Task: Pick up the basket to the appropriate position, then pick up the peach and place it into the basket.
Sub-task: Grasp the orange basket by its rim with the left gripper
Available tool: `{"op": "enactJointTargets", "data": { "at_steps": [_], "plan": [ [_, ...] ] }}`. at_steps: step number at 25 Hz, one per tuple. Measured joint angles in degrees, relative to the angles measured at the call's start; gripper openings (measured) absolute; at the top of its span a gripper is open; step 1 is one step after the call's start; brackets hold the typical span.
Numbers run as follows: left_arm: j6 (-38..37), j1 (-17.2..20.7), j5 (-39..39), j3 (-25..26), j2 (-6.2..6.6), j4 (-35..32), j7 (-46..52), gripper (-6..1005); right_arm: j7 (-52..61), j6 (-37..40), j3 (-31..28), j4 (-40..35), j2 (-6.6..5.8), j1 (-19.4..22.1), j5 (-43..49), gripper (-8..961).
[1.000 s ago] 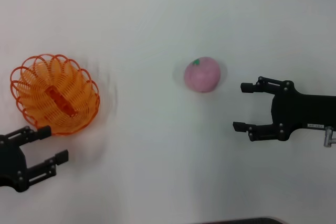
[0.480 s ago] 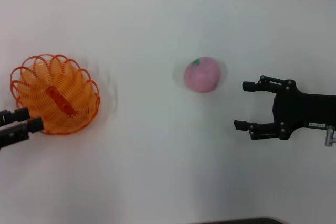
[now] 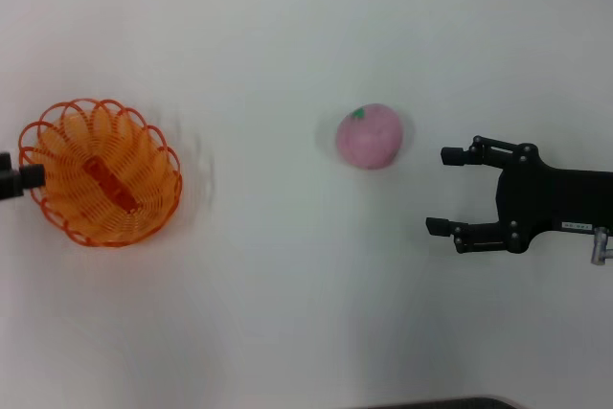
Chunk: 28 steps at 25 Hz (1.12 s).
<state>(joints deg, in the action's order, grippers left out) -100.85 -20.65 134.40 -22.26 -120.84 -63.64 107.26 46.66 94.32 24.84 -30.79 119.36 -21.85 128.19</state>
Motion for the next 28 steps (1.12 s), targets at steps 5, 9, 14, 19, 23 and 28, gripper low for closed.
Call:
{"op": "enactJointTargets", "data": {
  "at_steps": [5,9,14,19,23,28],
  "plan": [
    [2.18,-2.68,3.76,-8.36,-0.49,-7.04,5.62,688,0.01,-0.13,0.07,0.03,0.00,-0.20,-0.02,912],
    [4.19,-7.61,8.82,-15.04,0.22,-8.52,8.24,688,0.01,-0.23,0.11,0.16,0.00,-0.29,-0.09,912],
    [4.88,-12.82,14.46,-17.28,0.51,-8.40,8.81,688,0.00,-0.30,-0.08,0.20,0.00,-0.21,0.02,912],
    [7.12,-17.17,20.72,-21.51,0.47,-6.83,9.46,688,-0.02,-0.30,-0.17,0.17,0.00,0.18,-0.04,913],
    [9.36,-20.14,24.73,-22.91,0.59,-4.04,9.58,688,0.00,-0.38,-0.22,0.19,0.00,0.22,-0.07,913],
    [12.39,-23.56,28.66,-24.10,1.49,1.73,10.17,688,0.01,-0.40,-0.23,0.13,0.00,0.31,-0.08,913]
  ]
}}
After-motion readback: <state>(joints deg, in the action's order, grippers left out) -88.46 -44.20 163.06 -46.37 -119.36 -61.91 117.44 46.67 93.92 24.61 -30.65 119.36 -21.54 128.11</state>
